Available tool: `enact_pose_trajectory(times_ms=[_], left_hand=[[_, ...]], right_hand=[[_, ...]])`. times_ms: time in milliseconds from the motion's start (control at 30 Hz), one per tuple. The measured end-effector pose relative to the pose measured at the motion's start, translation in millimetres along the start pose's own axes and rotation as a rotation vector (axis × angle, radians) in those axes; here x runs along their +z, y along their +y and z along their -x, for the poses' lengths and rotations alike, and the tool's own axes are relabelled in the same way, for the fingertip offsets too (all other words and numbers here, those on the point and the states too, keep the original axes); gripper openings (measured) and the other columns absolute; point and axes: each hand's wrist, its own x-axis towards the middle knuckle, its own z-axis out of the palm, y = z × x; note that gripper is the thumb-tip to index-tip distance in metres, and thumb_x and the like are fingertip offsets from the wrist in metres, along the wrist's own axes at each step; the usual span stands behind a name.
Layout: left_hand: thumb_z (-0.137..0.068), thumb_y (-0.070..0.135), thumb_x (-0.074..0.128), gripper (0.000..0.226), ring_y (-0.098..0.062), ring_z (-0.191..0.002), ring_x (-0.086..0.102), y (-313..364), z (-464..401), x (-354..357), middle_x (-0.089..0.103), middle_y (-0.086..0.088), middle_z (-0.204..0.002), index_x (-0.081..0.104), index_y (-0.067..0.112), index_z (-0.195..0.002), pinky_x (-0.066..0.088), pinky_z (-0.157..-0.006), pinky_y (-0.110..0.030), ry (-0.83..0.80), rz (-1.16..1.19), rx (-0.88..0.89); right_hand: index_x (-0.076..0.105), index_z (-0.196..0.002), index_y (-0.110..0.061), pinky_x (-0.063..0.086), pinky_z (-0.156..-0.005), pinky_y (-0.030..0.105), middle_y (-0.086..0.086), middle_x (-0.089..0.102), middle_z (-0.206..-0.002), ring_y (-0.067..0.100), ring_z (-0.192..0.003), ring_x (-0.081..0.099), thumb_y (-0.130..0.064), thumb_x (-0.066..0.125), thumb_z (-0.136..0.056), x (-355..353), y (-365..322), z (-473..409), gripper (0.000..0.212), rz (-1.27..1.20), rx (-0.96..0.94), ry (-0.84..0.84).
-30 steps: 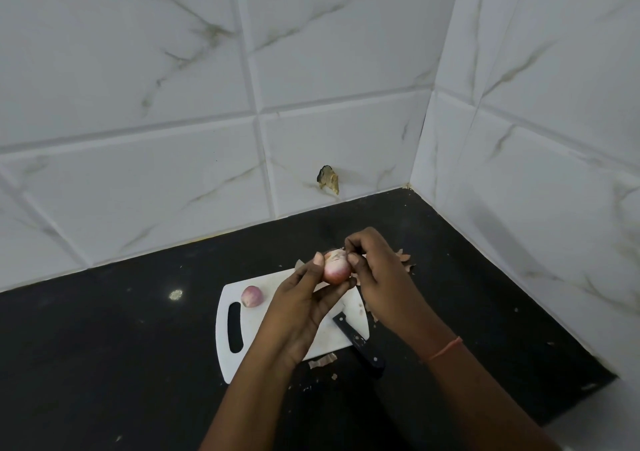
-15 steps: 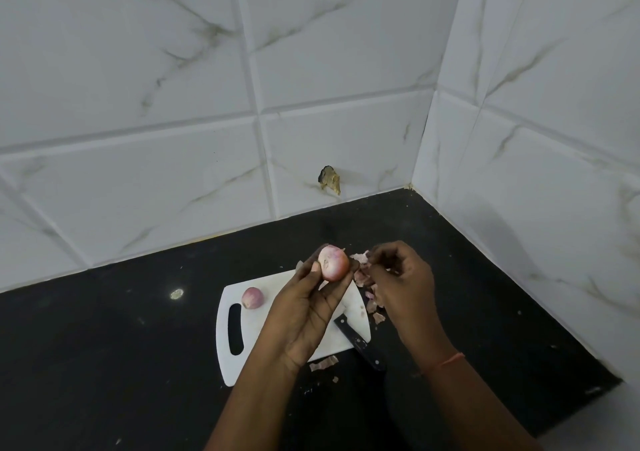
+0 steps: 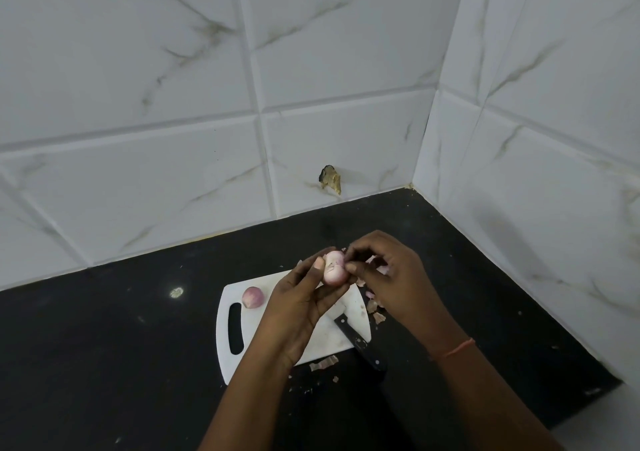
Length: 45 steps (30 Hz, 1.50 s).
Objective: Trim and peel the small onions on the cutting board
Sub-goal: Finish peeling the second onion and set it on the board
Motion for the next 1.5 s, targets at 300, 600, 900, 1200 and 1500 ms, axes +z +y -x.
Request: enact_pose_trajectory(times_ms=[300, 600, 900, 1200, 1500], left_hand=[[-0.093, 0.021, 0.057, 0.039, -0.037, -0.106, 0.071, 6, 1, -3, 0.071, -0.021, -0.116, 0.063, -0.005, -0.122, 0.059, -0.09, -0.035, 0.0, 0.016, -0.014], [-0.099, 0.019, 0.055, 0.037, -0.037, -0.097, 0.073, 8, 5, -4, 0.071, -0.025, -0.113, 0.062, -0.01, -0.121, 0.06, -0.086, -0.037, 0.023, 0.03, -0.077], [-0.098, 0.019, 0.059, 0.033, -0.036, -0.091, 0.074, 8, 5, -5, 0.074, -0.023, -0.105, 0.065, -0.009, -0.114, 0.062, -0.081, -0.035, 0.059, 0.01, -0.102], [-0.1, 0.021, 0.055, 0.037, -0.035, -0.104, 0.072, 3, 1, -4, 0.068, -0.029, -0.117, 0.062, -0.01, -0.119, 0.06, -0.086, -0.034, 0.027, 0.131, -0.185], [-0.104, 0.006, 0.041, 0.03, -0.04, -0.111, 0.068, -9, 0, 2, 0.063, -0.032, -0.125, 0.055, -0.008, -0.126, 0.055, -0.092, -0.046, -0.013, 0.29, -0.172]], right_hand=[[0.067, -0.094, -0.012, 0.045, -0.077, 0.008, -0.01, 0.062, -0.092, 0.002, -0.09, 0.059, -0.001, 0.068, -0.085, 6, -3, 0, 0.014, 0.004, -0.07, 0.016], [0.072, -0.091, -0.019, 0.048, -0.075, 0.011, -0.017, 0.063, -0.092, 0.001, -0.089, 0.062, -0.003, 0.072, -0.082, 0, -2, 3, 0.019, -0.033, -0.104, -0.006], [0.059, -0.092, -0.026, 0.046, -0.08, 0.01, -0.013, 0.055, -0.096, 0.004, -0.097, 0.056, -0.005, 0.064, -0.089, 6, 1, 1, 0.022, 0.074, -0.067, -0.114], [0.052, -0.098, -0.02, 0.041, -0.082, 0.015, -0.021, 0.046, -0.094, 0.005, -0.096, 0.05, -0.007, 0.047, -0.095, 19, 6, 7, 0.013, 0.121, -0.067, -0.095], [0.055, -0.1, -0.025, 0.049, -0.072, 0.02, 0.001, 0.063, -0.095, 0.003, -0.083, 0.06, -0.006, 0.045, -0.1, 20, 4, 16, 0.021, -0.353, 0.319, 0.125]])
